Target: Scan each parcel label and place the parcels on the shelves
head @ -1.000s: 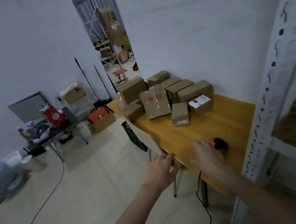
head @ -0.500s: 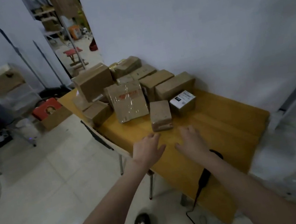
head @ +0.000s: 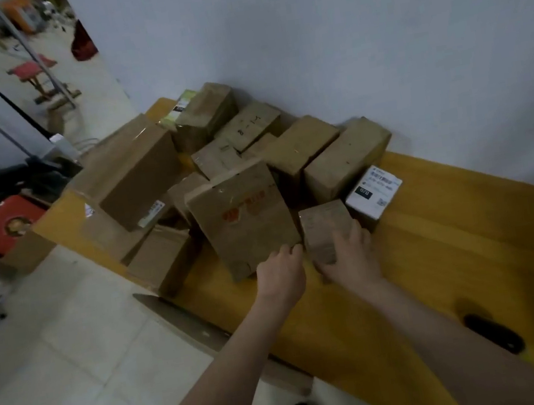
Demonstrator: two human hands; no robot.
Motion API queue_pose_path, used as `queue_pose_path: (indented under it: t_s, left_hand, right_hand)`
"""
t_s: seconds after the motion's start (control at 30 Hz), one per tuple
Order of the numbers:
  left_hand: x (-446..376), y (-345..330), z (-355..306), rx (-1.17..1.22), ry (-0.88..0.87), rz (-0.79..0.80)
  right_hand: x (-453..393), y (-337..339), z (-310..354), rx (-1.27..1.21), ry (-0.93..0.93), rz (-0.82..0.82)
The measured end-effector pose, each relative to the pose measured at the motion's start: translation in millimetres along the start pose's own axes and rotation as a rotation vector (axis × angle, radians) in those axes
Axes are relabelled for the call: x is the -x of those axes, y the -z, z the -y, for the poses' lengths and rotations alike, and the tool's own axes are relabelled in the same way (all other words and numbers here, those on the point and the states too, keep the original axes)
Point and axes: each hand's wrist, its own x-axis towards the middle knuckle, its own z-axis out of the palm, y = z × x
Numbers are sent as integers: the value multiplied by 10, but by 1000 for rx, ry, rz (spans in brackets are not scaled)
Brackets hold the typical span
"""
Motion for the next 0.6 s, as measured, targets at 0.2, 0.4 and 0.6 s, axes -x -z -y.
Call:
queue_pose_path:
  t_s: [0.2,0.4,0.6]
  left_hand:
    - [-325,-88,290,4,-46,55]
    - [-466,-40,312,15,-121,48]
    - [-457,80,199,-28,-207,26]
  right_hand:
    - [-528,-252,204,36,-226,151]
    - [-529,-235,60,-35,-256,88]
    - [-218,35,-466,-494,-185,16]
